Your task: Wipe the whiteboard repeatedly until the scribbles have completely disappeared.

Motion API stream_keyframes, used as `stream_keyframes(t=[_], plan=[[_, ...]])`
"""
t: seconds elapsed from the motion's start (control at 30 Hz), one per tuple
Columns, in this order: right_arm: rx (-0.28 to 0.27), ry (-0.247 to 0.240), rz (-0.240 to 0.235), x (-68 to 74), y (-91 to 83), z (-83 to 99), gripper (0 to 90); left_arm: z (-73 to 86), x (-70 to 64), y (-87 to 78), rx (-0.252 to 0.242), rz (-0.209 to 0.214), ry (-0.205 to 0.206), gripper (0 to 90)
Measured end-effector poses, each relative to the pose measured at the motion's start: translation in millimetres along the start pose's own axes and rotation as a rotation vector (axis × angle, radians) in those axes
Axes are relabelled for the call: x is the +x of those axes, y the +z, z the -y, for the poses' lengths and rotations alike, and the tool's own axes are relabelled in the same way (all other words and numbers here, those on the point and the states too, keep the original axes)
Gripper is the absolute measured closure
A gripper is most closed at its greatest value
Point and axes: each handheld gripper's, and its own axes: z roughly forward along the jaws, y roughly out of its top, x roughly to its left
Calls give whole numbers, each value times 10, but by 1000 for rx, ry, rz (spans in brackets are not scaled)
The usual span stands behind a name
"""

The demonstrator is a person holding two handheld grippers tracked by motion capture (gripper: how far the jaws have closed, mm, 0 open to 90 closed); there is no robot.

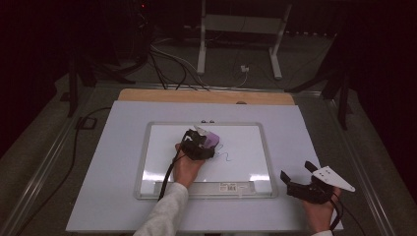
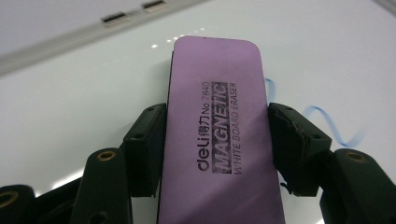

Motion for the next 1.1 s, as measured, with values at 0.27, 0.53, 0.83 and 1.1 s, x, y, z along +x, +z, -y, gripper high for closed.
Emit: stream_keyframes(t=[0.27, 0.53, 0.83, 1.1], plan=[[-1, 4, 0, -10, -7, -1, 10, -38, 85, 25, 9, -27, -42, 418], [-1, 5, 1, -3, -7, 0, 10, 66, -234, -70, 15, 38, 58, 417], [-2, 3, 3, -7, -16, 0, 10, 52, -42, -55, 11, 6, 12, 418], [0, 5, 2, -9, -12, 2, 10, 26, 163, -39, 14, -39, -59, 418]])
